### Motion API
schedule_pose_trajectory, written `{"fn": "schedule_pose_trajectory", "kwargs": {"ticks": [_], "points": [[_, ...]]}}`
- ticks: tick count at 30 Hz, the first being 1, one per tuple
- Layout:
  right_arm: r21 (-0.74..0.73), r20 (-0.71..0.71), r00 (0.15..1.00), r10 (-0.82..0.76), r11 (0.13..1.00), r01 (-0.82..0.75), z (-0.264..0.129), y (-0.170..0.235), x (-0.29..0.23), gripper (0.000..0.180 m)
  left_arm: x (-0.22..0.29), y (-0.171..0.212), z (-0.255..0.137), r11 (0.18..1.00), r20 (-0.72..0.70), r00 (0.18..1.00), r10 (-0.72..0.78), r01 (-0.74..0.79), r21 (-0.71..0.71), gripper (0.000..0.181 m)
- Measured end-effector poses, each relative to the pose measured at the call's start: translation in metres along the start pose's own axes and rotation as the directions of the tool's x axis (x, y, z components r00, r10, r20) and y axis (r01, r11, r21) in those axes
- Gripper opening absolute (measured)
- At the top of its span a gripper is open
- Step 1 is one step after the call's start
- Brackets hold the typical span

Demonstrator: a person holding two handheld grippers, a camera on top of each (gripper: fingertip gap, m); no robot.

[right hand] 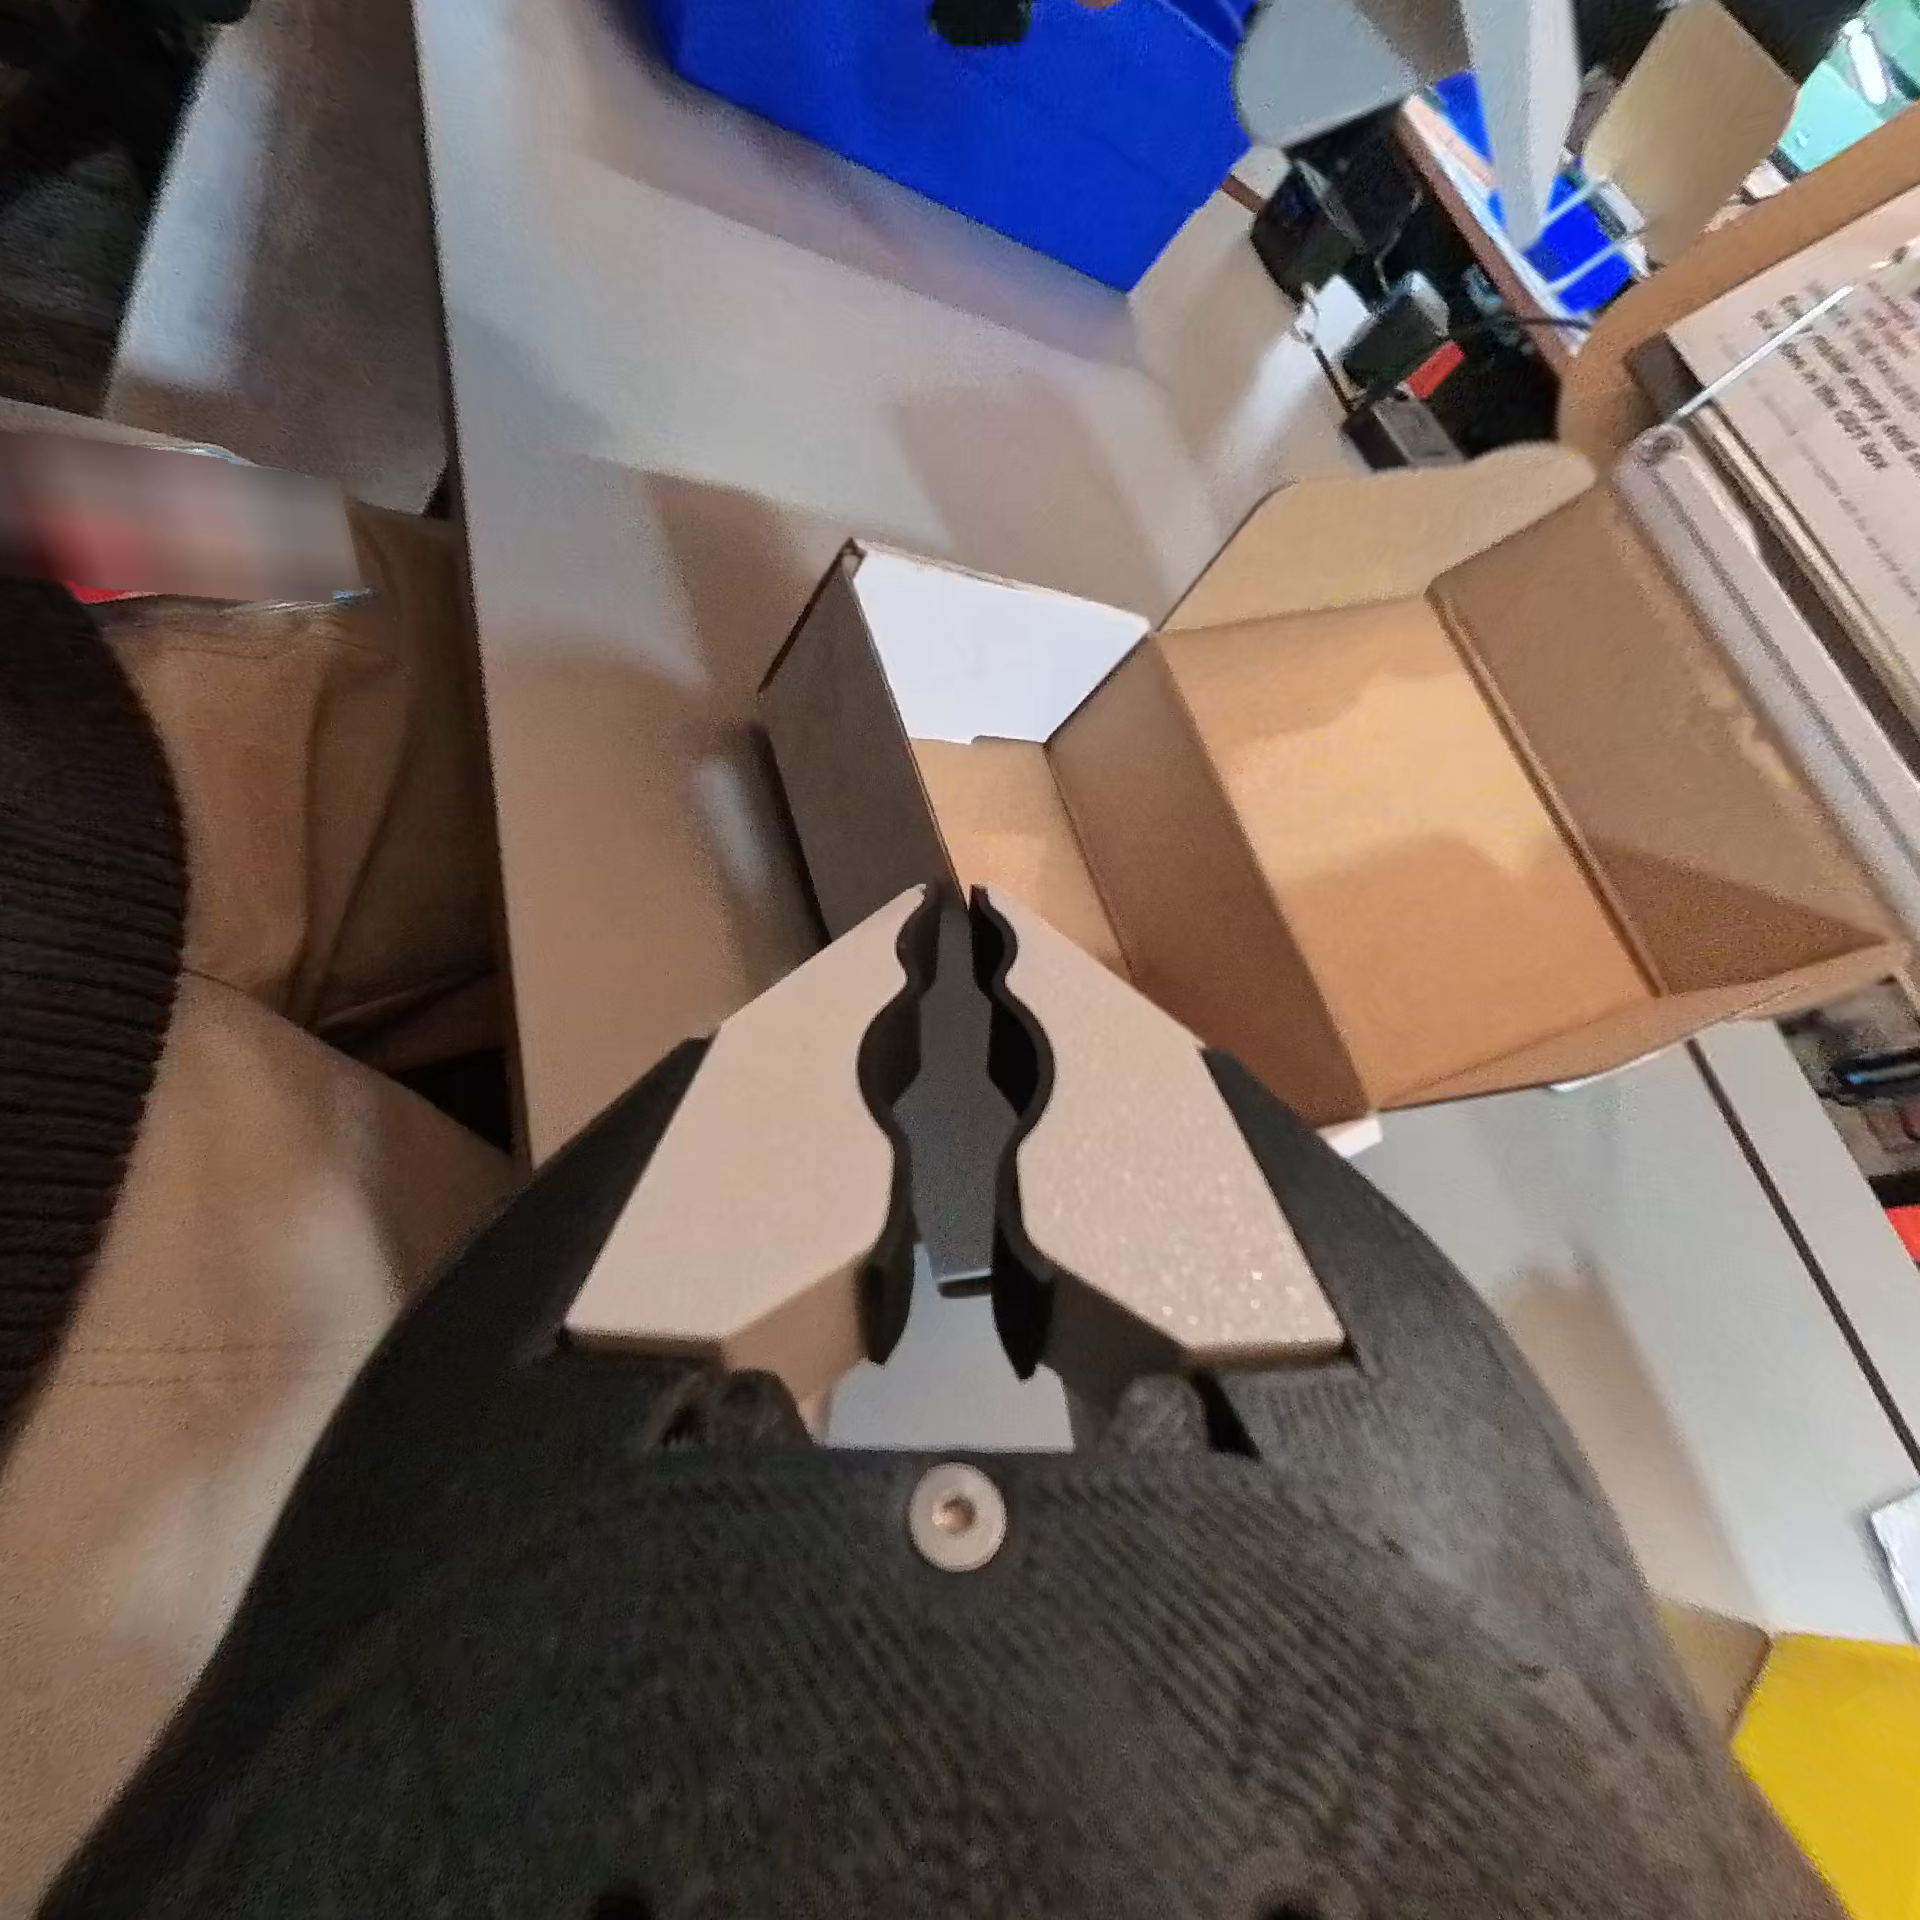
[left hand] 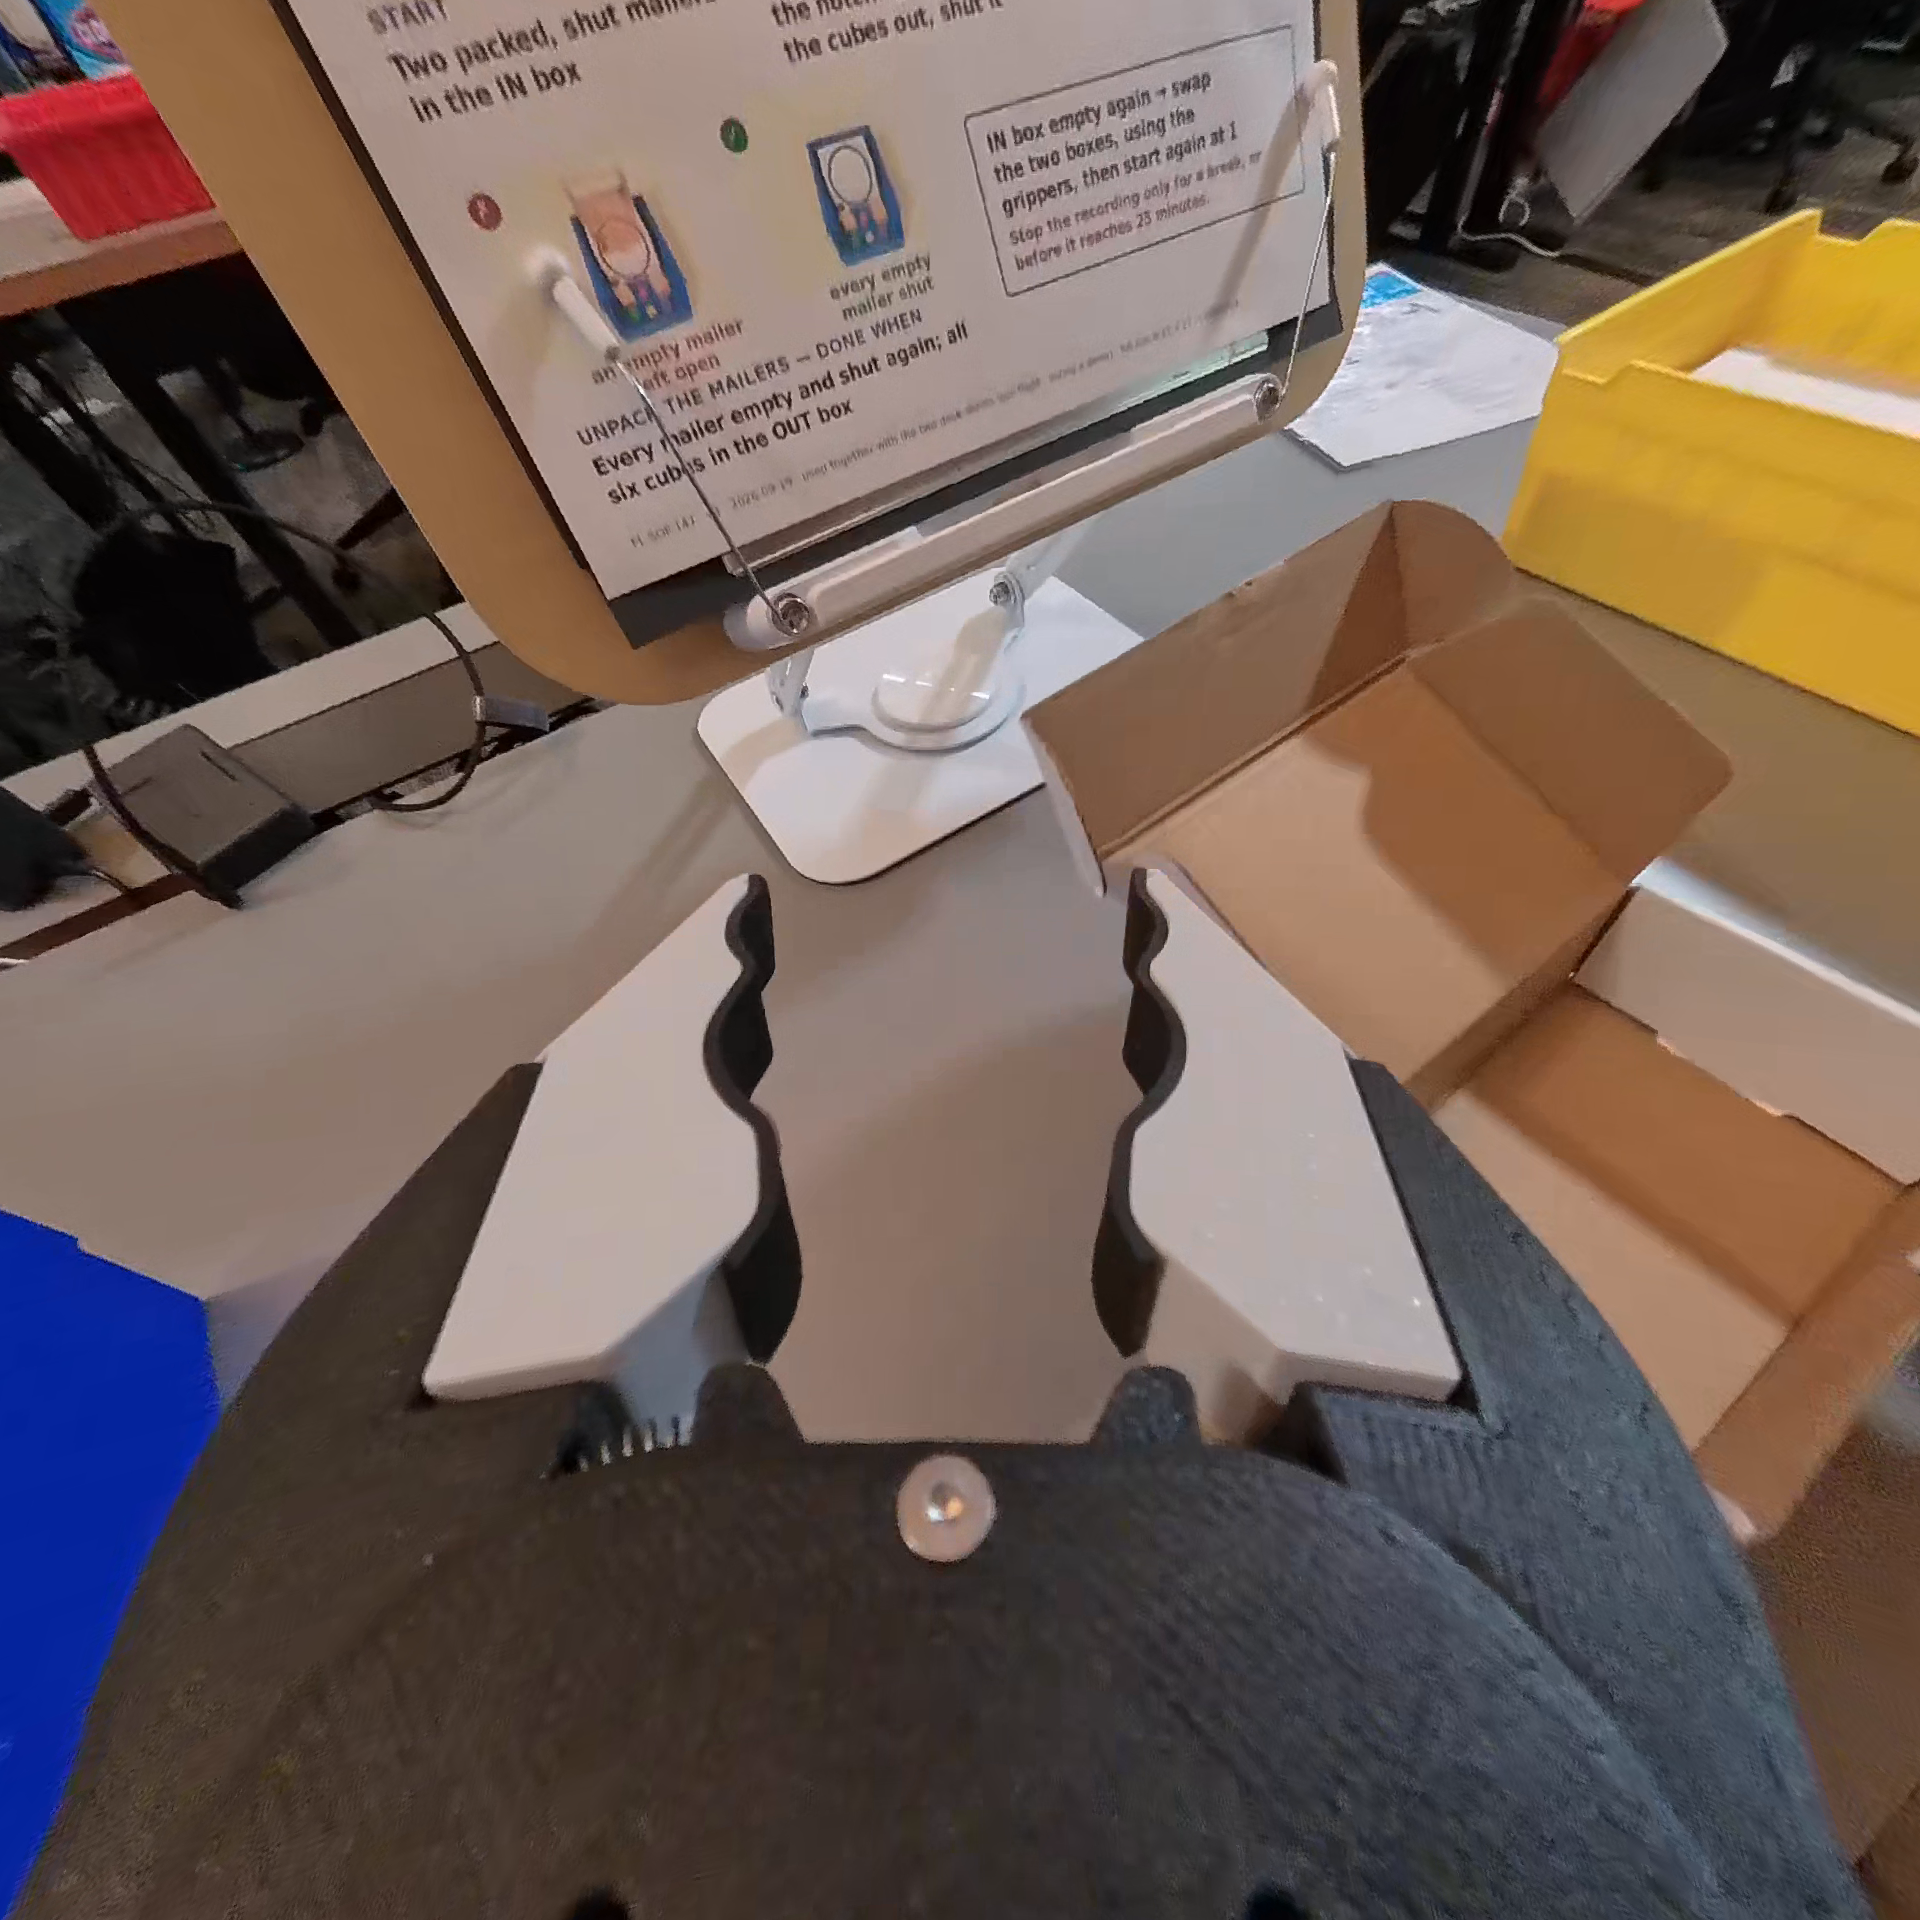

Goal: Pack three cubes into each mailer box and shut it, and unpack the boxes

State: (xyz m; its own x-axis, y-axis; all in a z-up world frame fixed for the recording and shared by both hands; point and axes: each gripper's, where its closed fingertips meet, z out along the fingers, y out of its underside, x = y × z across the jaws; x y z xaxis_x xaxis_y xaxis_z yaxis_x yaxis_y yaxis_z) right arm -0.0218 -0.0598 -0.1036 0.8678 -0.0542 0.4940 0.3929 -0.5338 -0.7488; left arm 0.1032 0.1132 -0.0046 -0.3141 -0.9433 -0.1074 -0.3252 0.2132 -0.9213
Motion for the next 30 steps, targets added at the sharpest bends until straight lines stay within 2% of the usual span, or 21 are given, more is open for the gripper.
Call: {"fn": "schedule_pose_trajectory", "kwargs": {"ticks": [8,10,12,17,20,22,26,29,30], "points": [[-0.016,-0.081,0.997,0.004,1.000,-0.005,0.002,0.007,0.012,0.010,0.023,0.008,0.005,0.998,-0.019,0.998,0.058,-0.059,-0.037,0.066],[0.011,-0.098,0.995,0.019,1.000,-0.018,0.000,0.001,0.014,0.025,0.025,0.010,0.006,0.996,-0.014,0.997,0.078,-0.078,-0.047,0.066],[0.048,-0.116,0.992,0.043,0.998,-0.038,-0.003,-0.005,0.019,0.032,0.025,0.008,0.004,0.995,-0.006,0.996,0.089,-0.090,-0.046,0.066],[0.141,-0.141,0.984,0.112,0.986,-0.092,-0.012,-0.020,0.029,0.034,0.004,-0.004,-0.014,0.997,0.053,0.995,0.083,-0.083,-0.012,0.065],[0.221,-0.162,0.971,0.176,0.965,-0.138,-0.024,-0.035,0.035,0.033,-0.032,-0.002,-0.041,0.995,0.161,0.982,0.101,-0.098,-0.028,0.066],[0.268,-0.131,0.964,0.230,0.945,-0.189,-0.030,-0.044,0.030,0.031,-0.069,0.016,-0.069,0.990,0.251,0.960,0.126,-0.104,-0.098,0.067],[0.289,-0.086,0.956,0.280,0.925,-0.245,-0.040,-0.046,0.014,0.028,-0.166,0.086,-0.145,0.932,0.424,0.888,0.180,-0.015,-0.362,0.062],[0.243,-0.096,0.962,0.257,0.943,-0.228,-0.038,-0.038,0.006,0.025,-0.226,0.148,-0.204,0.842,0.484,0.864,0.140,0.153,-0.517,0.029],[0.229,-0.099,0.963,0.251,0.947,-0.224,-0.037,-0.036,0.004,0.024,-0.240,0.168,-0.220,0.804,0.501,0.860,0.098,0.229,-0.549,0.027]]}}
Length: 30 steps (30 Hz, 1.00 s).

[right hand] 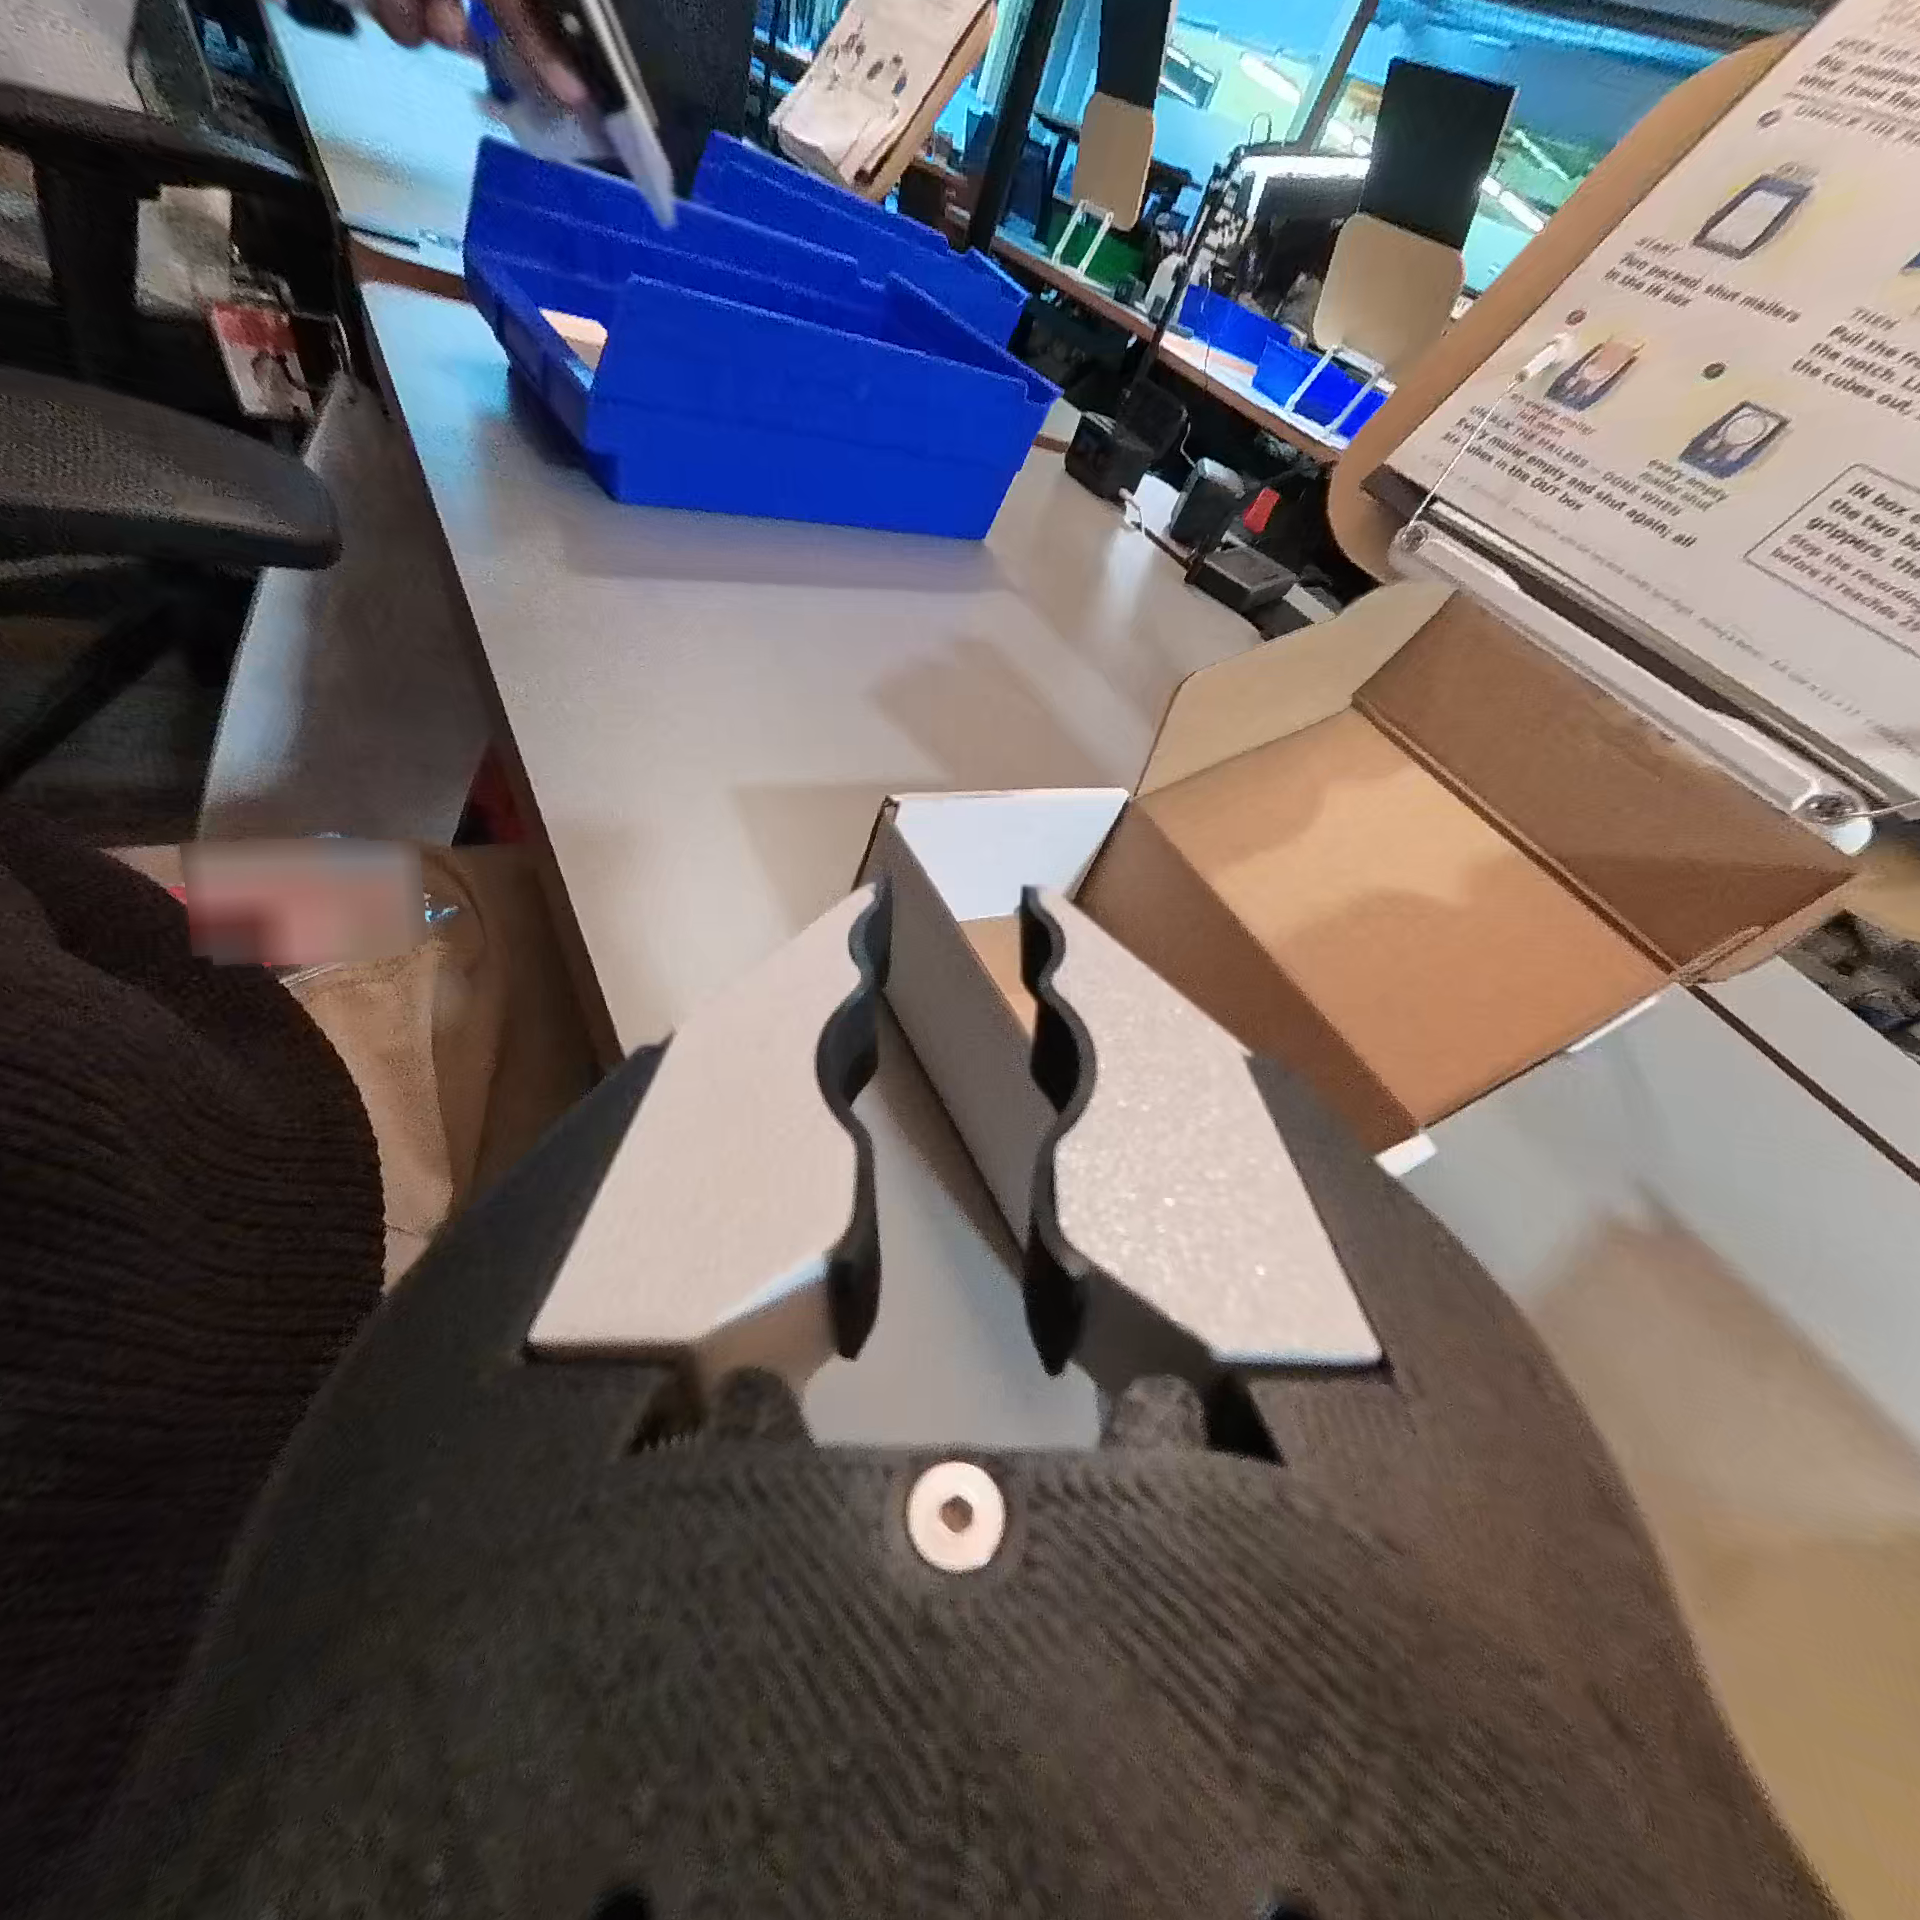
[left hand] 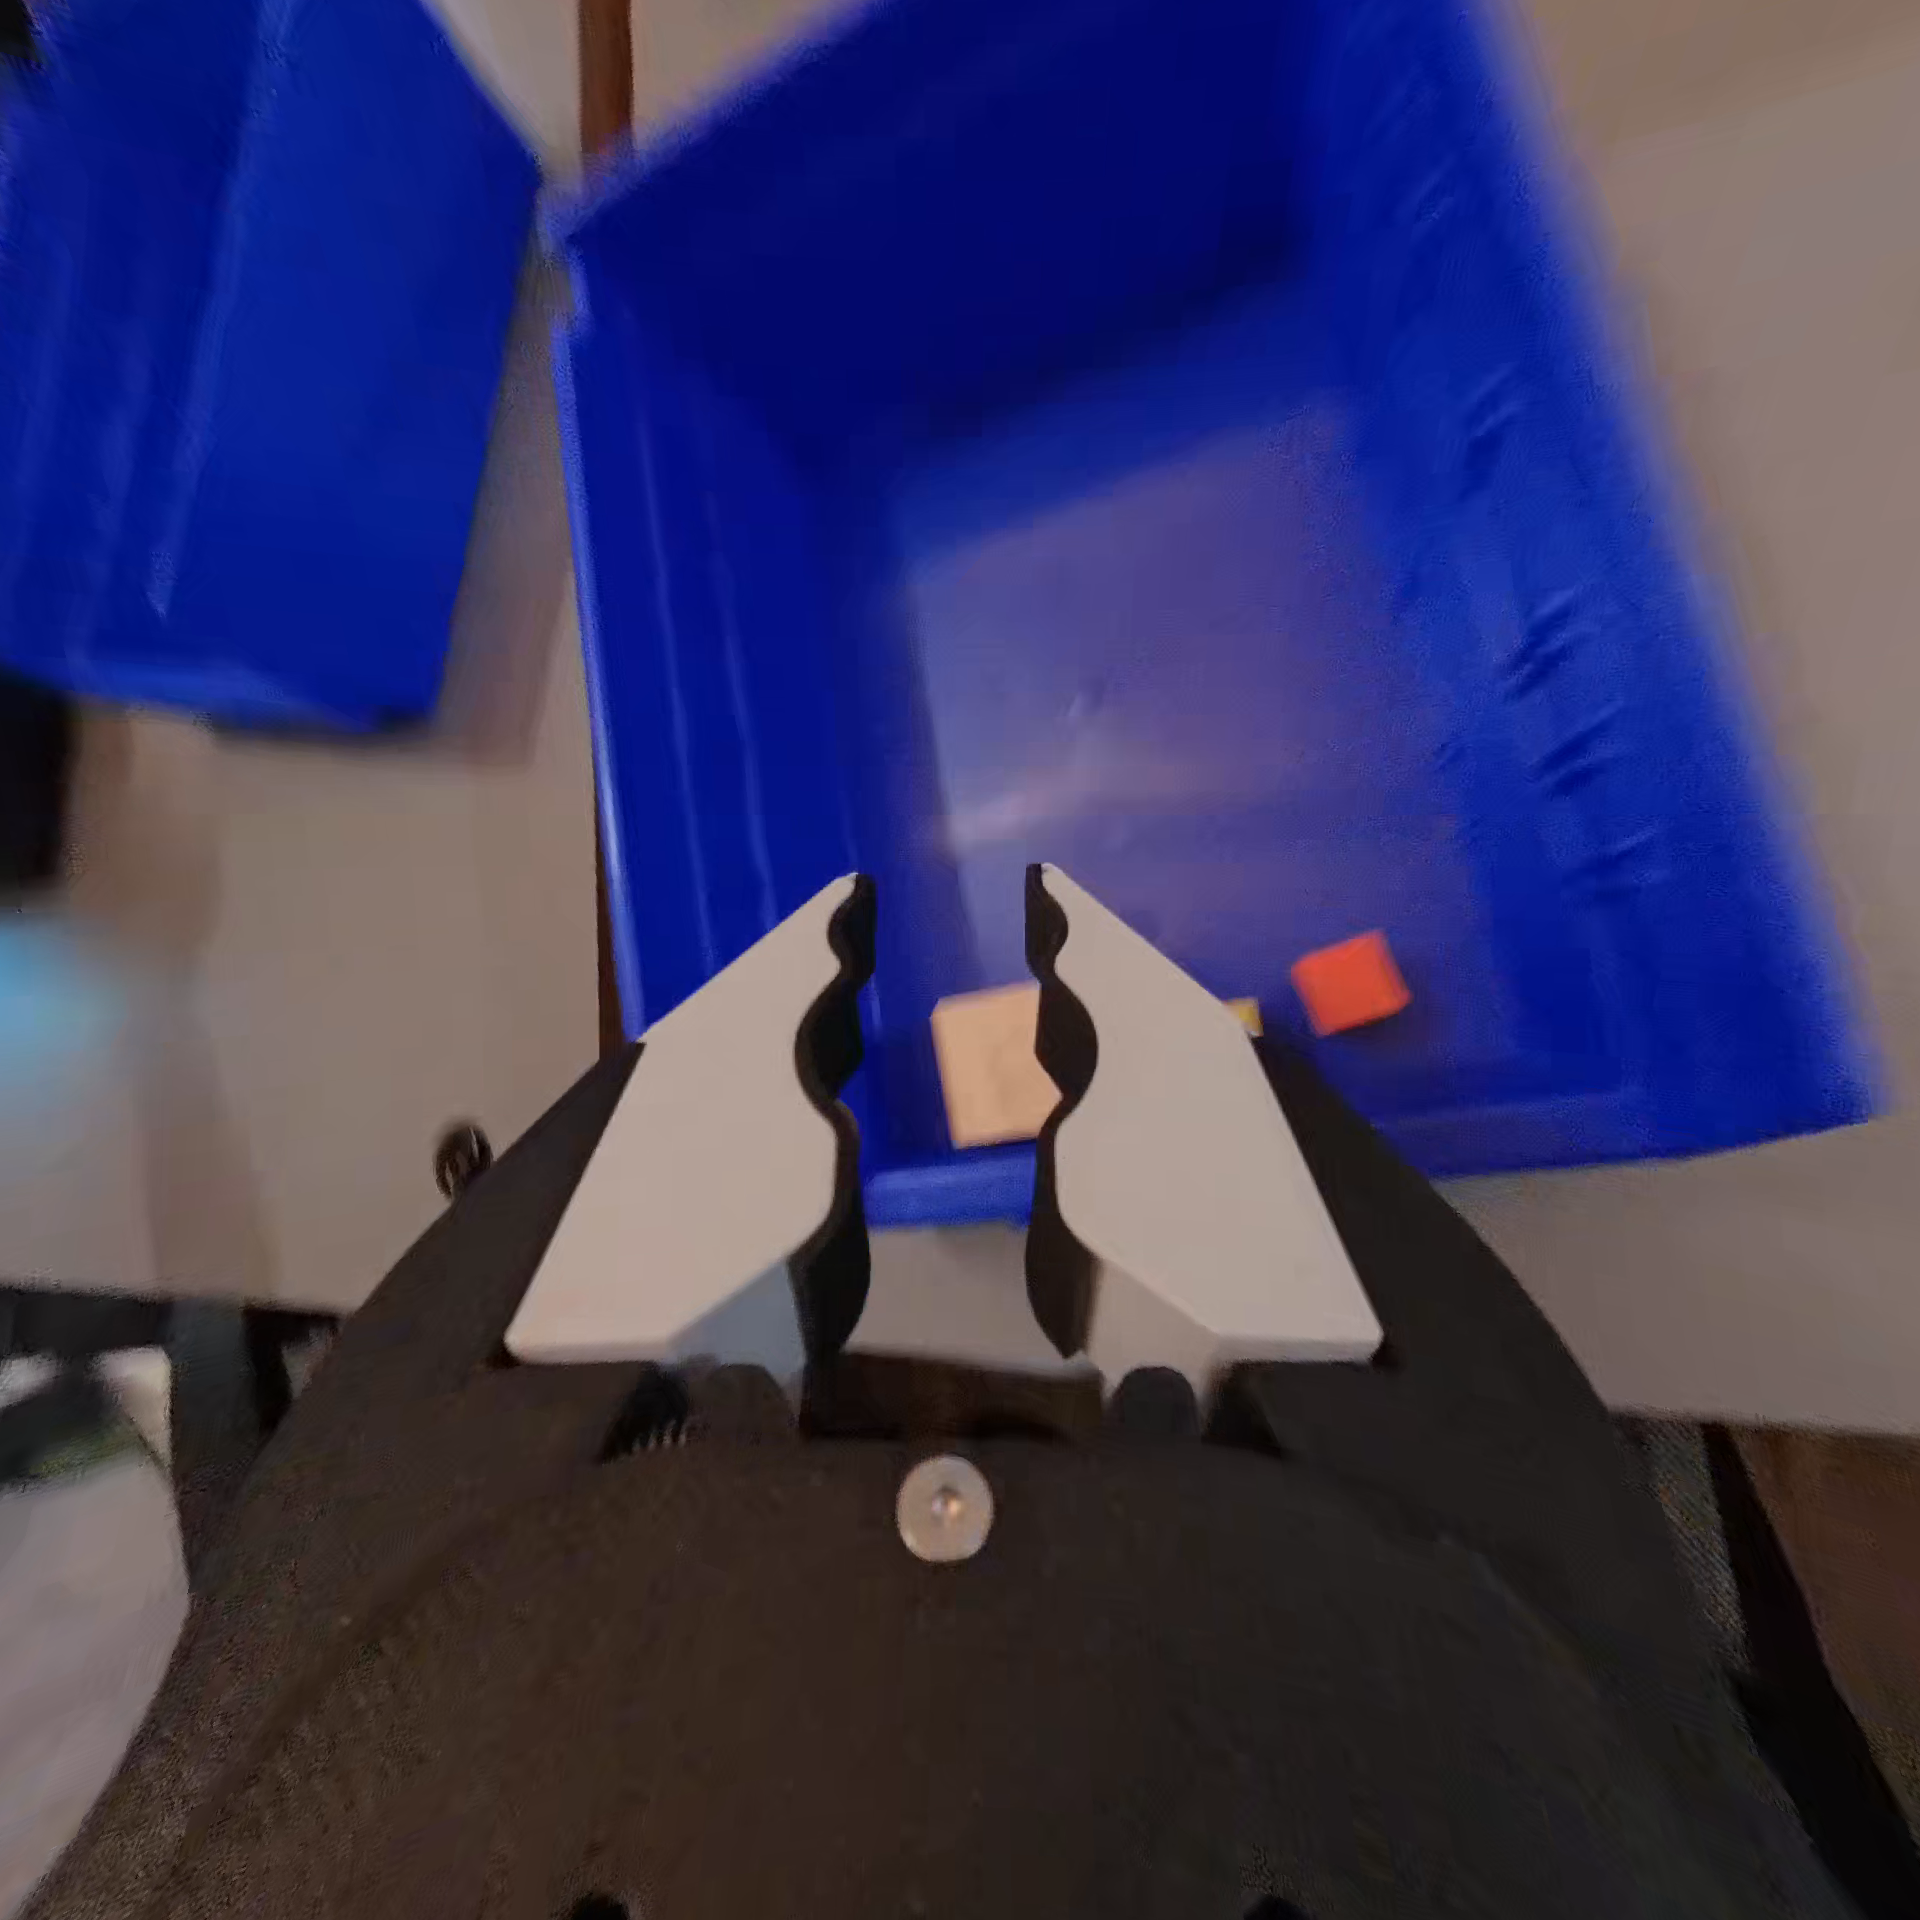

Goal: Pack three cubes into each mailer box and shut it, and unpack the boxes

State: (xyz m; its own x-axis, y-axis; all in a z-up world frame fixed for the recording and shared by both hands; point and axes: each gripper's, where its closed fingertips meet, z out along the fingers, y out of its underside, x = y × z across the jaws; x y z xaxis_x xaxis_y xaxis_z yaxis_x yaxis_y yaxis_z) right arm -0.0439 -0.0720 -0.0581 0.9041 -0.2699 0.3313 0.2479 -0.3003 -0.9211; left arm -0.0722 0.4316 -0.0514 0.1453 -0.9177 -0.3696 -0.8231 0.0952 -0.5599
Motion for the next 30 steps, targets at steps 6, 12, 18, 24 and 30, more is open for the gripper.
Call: {"fn": "schedule_pose_trajectory", "kwargs": {"ticks": [6,12,18,24,30], "points": [[-0.005,0.028,0.999,0.040,0.999,-0.040,0.004,0.002,-0.005,0.022,-0.007,0.072,0.028,0.932,-0.216,0.950,-0.227,0.147,-0.331,0.042],[0.007,0.015,0.998,0.061,0.998,-0.062,0.001,0.000,-0.001,0.020,0.014,0.071,0.038,0.919,-0.282,0.935,-0.213,0.093,-0.384,0.061],[-0.004,0.030,0.999,0.020,1.000,-0.020,0.001,0.001,-0.008,0.019,0.020,0.078,0.039,0.910,-0.284,0.951,-0.126,-0.003,-0.414,0.048],[0.001,0.034,0.999,-0.004,1.000,0.004,0.001,0.000,-0.011,0.018,0.011,0.013,0.007,0.987,-0.223,0.972,-0.081,0.048,-0.151,0.042],[-0.007,0.052,0.998,0.028,1.000,-0.028,0.004,0.004,-0.012,0.017,0.103,-0.084,-0.095,0.970,-0.344,0.913,0.218,-0.164,0.178,0.042]]}}
